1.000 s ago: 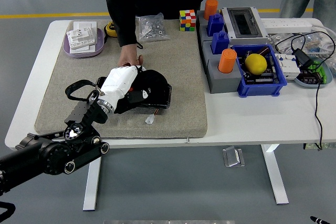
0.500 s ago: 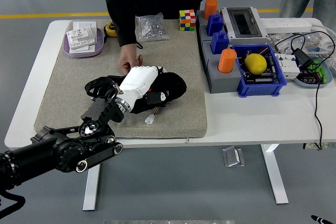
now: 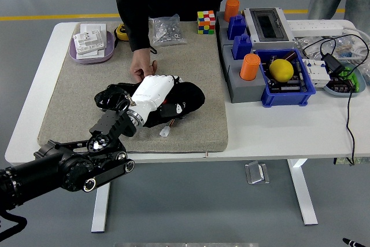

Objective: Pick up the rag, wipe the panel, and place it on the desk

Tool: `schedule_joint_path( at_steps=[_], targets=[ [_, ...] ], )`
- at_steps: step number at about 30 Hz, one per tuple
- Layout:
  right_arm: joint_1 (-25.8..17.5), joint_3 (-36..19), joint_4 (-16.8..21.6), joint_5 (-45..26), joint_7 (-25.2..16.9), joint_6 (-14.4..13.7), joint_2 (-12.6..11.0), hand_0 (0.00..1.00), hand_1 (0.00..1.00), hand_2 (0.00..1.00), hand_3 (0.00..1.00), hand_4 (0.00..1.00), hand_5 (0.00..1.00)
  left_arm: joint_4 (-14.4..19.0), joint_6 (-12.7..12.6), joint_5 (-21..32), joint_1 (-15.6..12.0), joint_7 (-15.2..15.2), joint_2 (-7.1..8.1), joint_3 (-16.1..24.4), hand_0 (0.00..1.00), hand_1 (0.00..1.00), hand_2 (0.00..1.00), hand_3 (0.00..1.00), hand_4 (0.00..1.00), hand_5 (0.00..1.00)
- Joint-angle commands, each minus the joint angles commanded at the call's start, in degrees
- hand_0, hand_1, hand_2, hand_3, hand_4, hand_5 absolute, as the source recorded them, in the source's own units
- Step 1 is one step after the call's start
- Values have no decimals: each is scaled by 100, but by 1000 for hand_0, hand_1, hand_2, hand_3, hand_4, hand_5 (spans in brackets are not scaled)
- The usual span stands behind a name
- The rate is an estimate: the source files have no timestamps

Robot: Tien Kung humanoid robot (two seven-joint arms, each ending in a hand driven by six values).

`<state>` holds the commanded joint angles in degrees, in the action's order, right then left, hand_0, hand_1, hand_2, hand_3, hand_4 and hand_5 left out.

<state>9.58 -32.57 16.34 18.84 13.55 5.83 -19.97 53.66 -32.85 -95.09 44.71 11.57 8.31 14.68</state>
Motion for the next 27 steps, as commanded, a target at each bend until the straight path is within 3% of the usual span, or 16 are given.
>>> schedule_joint_path(
  at_steps=[9, 19, 27],
  targets=[
    [-9, -37, 4, 23, -22, -26, 51, 778, 653, 715, 633, 998, 555, -109, 17, -39, -63, -1, 194, 174, 229, 109, 573, 535, 459, 106],
    [-77, -109, -8, 37, -11, -36, 79, 778, 652, 715, 633, 998, 555, -210, 32, -131, -217, -11, 507, 412, 228, 110, 572, 535, 459, 106],
    [-124, -159, -13, 52, -9, -33, 121, 778, 652, 715, 634, 998, 553, -218, 14, -240, -320, -12, 632, 613, 225, 110, 573, 535, 460, 104]
  ],
)
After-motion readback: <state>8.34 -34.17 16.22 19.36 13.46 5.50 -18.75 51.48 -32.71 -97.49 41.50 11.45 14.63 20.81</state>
